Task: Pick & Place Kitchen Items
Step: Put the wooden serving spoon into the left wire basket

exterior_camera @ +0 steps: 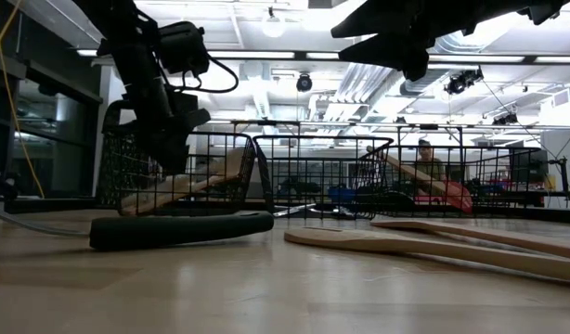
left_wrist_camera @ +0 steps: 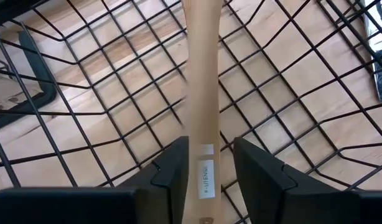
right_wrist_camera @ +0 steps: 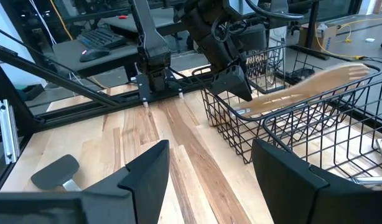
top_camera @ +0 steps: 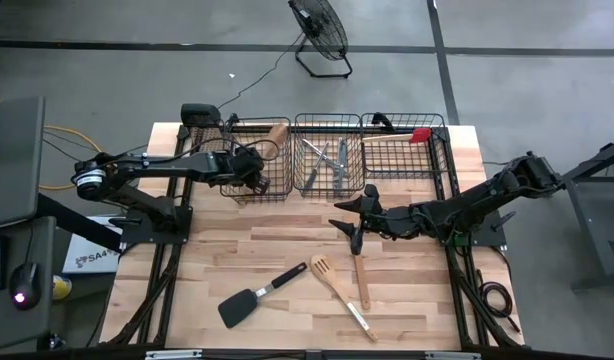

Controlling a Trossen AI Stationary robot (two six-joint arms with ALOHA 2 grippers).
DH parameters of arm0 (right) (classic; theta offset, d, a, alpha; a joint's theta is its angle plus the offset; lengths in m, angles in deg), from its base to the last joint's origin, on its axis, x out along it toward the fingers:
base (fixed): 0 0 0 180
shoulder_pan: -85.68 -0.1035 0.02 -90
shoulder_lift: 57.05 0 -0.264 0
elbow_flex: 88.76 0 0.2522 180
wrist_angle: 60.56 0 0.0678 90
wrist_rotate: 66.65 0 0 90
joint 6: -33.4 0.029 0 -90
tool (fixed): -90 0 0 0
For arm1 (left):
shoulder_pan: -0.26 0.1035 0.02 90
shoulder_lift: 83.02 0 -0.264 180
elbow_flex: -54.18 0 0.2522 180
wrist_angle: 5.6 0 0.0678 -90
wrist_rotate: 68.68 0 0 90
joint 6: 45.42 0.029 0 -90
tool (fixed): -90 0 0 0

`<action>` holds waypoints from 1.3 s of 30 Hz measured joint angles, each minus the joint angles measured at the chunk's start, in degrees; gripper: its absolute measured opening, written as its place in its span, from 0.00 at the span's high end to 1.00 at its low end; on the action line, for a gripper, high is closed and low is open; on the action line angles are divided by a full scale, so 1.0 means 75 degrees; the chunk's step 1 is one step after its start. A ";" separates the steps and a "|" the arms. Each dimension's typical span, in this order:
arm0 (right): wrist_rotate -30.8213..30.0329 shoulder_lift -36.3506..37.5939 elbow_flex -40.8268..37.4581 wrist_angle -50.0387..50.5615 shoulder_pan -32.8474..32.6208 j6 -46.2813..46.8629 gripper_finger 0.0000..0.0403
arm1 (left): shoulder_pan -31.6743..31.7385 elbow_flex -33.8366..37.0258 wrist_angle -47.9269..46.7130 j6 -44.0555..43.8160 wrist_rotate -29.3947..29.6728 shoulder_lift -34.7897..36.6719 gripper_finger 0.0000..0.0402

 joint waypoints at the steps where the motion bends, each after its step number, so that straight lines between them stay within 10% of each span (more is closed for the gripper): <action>1: 0.0000 0.0000 0.0000 0.0000 0.0000 0.0000 0.45 | -0.0001 0.0001 -0.0001 0.0000 0.0001 0.0000 0.71; 39: 0.0003 0.0003 0.0000 0.0230 -0.0003 0.0105 0.45 | -0.0001 -0.0523 -0.0446 0.1210 0.0343 0.0335 1.00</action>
